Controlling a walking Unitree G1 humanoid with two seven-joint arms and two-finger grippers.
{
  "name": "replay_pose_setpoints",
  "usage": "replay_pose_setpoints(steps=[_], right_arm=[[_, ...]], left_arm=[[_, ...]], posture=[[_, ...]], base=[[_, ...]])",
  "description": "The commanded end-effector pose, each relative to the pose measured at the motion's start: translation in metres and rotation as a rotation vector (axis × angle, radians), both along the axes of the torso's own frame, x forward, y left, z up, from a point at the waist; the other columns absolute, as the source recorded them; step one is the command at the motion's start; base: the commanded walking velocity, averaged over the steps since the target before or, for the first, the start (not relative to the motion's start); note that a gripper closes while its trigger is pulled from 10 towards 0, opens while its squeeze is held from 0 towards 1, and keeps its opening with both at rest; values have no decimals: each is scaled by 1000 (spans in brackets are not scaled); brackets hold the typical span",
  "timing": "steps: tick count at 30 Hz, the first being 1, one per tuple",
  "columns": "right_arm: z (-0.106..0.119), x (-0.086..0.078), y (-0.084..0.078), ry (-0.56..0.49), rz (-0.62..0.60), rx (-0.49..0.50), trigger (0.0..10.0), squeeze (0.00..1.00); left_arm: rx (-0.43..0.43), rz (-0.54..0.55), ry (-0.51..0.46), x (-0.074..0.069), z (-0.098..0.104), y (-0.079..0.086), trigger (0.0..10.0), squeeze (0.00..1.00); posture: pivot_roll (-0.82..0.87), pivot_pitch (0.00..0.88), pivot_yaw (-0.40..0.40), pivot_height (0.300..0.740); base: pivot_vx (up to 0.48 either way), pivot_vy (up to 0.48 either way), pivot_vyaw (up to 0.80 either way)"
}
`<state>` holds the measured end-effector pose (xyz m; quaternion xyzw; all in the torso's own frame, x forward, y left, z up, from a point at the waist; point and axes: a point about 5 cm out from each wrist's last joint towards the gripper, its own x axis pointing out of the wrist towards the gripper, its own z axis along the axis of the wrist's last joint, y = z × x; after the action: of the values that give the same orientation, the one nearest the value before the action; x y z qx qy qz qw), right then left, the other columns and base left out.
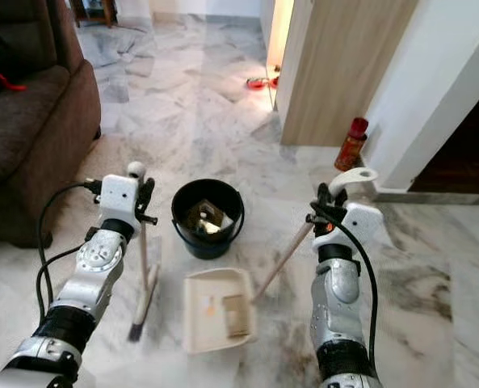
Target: Sweep floor
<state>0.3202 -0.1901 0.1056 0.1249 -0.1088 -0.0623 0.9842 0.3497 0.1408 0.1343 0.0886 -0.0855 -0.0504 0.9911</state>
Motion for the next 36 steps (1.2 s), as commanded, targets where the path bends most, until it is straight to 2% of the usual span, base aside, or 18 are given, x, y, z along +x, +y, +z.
replay_pose_setpoints(steps=[1,14,21,24,30,33,36], right_arm=[[12,2,-6,-54,-21,-7,10000,0],[15,0,-9,-66,-19,1,10000,0],[26,2,-11,-97,-38,37,10000,0],[33,3,-12,-118,-44,62,10000,0],[70,7,-16,-237,-66,139,10000,0],[77,7,-17,-259,-71,158,10000,0],[93,7,-18,-307,-80,180,10000,0]], left_arm=[[-11,-34,-32,1,8,-10,10000,0],[-22,-28,-35,0,7,-10,10000,0],[-24,-28,-32,-1,7,-10,10000,0],[-22,-27,-32,-1,6,-9,10000,0],[-27,-22,-29,-1,6,-8,10000,0],[-29,-21,-29,-1,6,-7,10000,0],[-35,-17,-29,-2,5,-6,10000,0]], posture=[[91,37,-47,740],[91,49,-53,740],[93,53,-57,740],[94,55,-57,740],[92,54,-59,740],[92,54,-59,740],[93,55,-59,740]], base=[[0,0,0],[0,0,0],[0,0,0],[0,0,0],[0,0,0],[0,0,0],[0,0,0]])
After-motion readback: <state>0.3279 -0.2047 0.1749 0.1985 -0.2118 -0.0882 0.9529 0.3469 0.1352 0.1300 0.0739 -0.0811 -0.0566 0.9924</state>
